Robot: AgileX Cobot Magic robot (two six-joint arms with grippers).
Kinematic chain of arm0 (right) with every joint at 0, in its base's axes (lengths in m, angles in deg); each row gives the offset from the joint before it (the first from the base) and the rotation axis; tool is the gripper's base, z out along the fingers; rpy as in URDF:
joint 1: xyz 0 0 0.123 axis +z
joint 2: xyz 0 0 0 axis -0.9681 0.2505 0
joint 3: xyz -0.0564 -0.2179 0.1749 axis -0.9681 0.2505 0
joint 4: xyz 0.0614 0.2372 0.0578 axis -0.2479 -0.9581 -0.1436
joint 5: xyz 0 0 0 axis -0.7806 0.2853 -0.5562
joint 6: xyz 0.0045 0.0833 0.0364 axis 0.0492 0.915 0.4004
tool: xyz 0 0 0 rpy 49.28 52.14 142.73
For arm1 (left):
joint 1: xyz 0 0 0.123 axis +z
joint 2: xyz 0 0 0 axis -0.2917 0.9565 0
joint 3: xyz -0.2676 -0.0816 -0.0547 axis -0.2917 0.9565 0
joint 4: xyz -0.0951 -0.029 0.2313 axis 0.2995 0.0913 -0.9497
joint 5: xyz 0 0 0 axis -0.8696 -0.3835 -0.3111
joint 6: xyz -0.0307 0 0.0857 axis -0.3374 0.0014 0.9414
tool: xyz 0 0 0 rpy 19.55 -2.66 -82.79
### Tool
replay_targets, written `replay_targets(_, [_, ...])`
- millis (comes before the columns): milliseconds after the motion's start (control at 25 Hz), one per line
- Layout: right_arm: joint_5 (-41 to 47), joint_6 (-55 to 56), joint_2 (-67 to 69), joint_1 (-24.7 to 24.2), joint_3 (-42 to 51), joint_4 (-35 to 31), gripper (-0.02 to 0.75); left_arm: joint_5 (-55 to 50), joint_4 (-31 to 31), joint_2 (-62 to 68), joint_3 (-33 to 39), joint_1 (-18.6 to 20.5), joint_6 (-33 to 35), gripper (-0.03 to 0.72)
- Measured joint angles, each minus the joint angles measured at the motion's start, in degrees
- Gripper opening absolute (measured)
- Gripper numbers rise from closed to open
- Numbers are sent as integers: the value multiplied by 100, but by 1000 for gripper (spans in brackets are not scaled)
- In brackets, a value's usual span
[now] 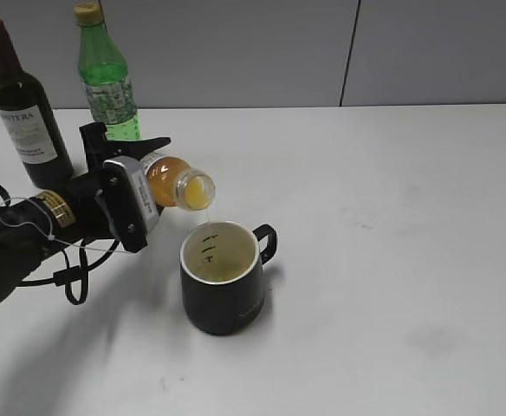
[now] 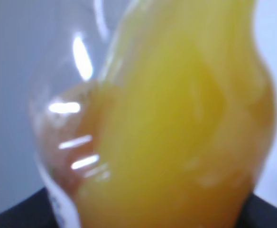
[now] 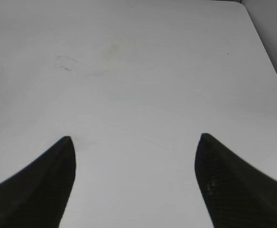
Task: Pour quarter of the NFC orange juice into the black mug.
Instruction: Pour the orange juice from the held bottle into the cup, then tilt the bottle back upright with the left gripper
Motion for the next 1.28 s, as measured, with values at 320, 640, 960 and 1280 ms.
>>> replay_targets(320, [0,0,0,0,0,0,594,0,-26,0,0,0,355,470])
replay_targets(640, [0,0,0,0,0,0,594,0,-43,0,0,0,649,470])
replay_targets(960, [0,0,0,0,0,0,594,0,-120,0,0,0,992,469])
replay_targets(1280, [0,0,0,0,0,0,594,0,-169,0,0,0,1209,469])
